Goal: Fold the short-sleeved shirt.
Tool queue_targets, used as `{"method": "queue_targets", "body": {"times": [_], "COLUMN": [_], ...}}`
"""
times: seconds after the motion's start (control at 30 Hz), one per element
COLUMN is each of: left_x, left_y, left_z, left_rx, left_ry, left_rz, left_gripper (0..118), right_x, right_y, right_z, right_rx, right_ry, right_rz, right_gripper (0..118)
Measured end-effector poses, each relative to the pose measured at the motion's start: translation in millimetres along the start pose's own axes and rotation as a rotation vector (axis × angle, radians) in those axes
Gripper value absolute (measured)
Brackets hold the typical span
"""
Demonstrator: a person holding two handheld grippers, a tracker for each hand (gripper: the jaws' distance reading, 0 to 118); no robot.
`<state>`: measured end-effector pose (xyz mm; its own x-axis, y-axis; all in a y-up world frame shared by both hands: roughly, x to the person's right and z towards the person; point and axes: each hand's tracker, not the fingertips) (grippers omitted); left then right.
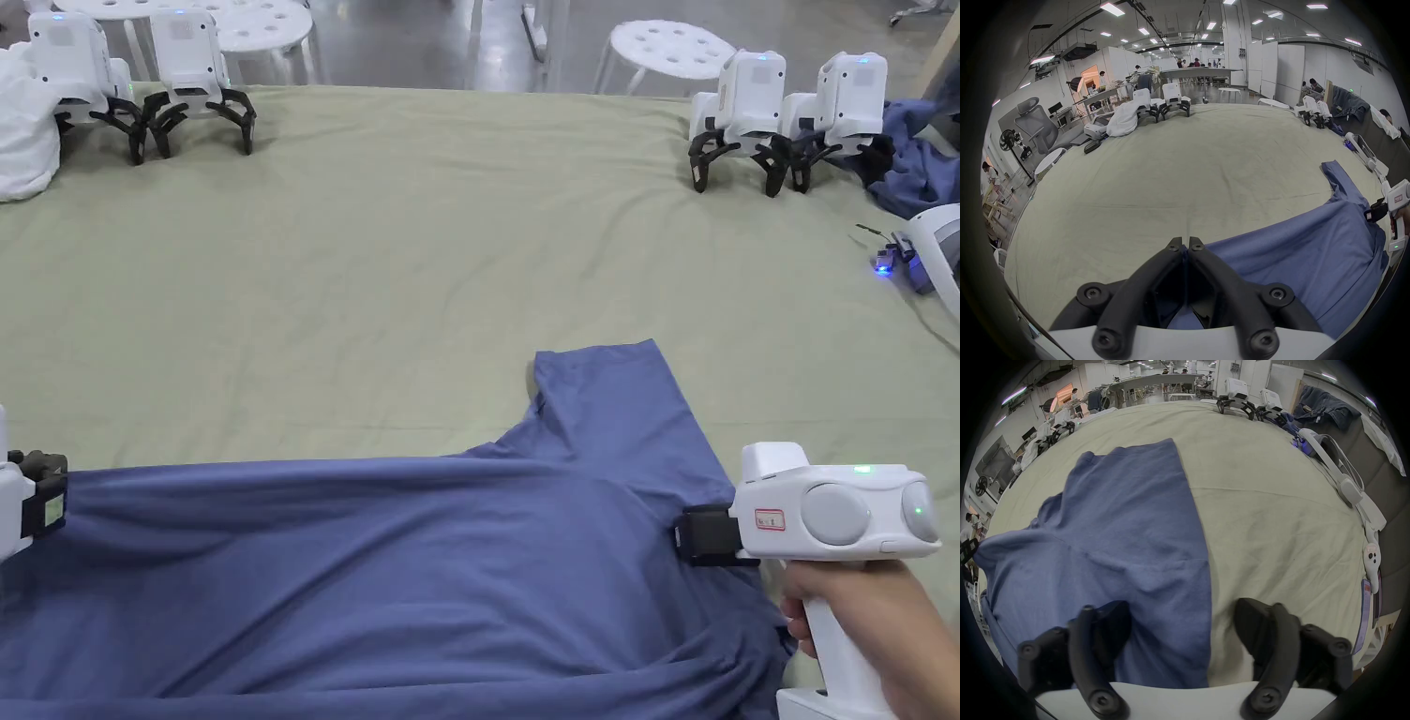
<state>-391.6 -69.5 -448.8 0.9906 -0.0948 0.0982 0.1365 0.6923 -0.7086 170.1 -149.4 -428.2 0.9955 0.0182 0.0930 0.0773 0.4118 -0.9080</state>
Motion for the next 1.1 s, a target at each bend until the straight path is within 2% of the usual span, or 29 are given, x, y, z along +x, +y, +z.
{"method": "queue_targets", "body": {"times": [0.07,0.1,0.13,0.2,0.33,0.47,0.57,0.8,1.1], "left_x": [-4.9,-5.4,-5.2,-5.0,-9.4,-15.0,-17.7,-30.4,-40.9], "left_y": [-2.6,-3.1,-3.2,-4.0,-3.1,0.4,3.6,1.4,-40.3], "left_z": [-8.0,-9.3,-9.6,-11.0,-12.2,-5.6,5.3,38.0,83.8], "left_rx": [-0.010,-0.012,-0.015,-0.016,-0.013,-0.002,0.013,0.033,0.000], "left_ry": [0.004,0.003,0.002,0.002,0.004,0.004,0.009,0.019,0.024], "left_rz": [-0.003,-0.001,-0.001,0.001,0.016,0.035,0.039,0.030,0.011], "left_gripper": [0,0,0,0,0,0,0,0,0], "right_x": [-3.8,-4.3,-4.1,-4.2,-3.5,2.4,8.9,10.6,-1.5], "right_y": [4.4,6.8,9.0,14.3,21.5,23.0,18.8,-15.0,-79.1], "right_z": [8.0,11.0,12.9,13.9,19.0,43.7,71.7,134.1,184.8], "right_rx": [0.025,0.037,0.040,0.042,0.048,0.110,0.167,0.254,0.287], "right_ry": [0.007,0.021,0.026,0.068,0.053,0.080,0.122,0.164,0.175], "right_rz": [0.048,0.054,0.049,0.017,0.043,0.061,0.041,0.041,0.105], "right_gripper": [40,15,7,7,6,6,6,6,6]}}
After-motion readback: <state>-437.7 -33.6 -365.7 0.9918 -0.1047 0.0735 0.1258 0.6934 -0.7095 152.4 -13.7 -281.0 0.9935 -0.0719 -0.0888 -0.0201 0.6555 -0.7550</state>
